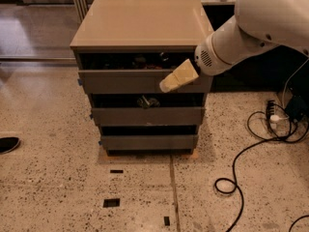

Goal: Place redbull can into top drawer

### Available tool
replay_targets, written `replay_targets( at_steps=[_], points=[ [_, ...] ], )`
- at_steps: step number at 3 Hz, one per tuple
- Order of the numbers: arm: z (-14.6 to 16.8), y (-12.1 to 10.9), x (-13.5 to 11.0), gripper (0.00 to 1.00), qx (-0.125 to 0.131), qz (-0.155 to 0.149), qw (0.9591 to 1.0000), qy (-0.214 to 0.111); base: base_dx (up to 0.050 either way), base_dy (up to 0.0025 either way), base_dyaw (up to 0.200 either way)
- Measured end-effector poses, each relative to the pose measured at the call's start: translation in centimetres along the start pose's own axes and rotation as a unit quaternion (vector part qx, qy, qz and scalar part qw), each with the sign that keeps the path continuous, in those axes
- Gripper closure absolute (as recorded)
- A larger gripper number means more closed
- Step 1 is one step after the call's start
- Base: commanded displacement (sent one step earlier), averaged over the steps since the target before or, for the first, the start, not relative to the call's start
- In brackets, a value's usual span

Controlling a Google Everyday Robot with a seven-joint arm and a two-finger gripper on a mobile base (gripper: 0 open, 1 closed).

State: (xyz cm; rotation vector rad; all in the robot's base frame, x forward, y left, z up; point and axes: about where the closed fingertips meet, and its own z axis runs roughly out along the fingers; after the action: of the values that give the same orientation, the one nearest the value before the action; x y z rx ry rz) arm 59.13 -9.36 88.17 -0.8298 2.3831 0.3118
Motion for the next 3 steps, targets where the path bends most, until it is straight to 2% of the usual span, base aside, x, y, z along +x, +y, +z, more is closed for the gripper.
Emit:
replay_targets(
  at_steps=[1,2,3],
  points=[
    [3.5,-1.7,-4.3,0.00,0.012,-0.007,0.9992,-0.038,0.000,0.00000,0.000],
    [6.0,-4.0,-7.7,0.00,0.037,-0.009,0.9992,0.008,0.000,0.00000,0.000],
    [6.9,-4.9,-9.4,0.00,0.074,-0.043,0.9929,0.082,0.000,0.00000,0.000]
  ],
)
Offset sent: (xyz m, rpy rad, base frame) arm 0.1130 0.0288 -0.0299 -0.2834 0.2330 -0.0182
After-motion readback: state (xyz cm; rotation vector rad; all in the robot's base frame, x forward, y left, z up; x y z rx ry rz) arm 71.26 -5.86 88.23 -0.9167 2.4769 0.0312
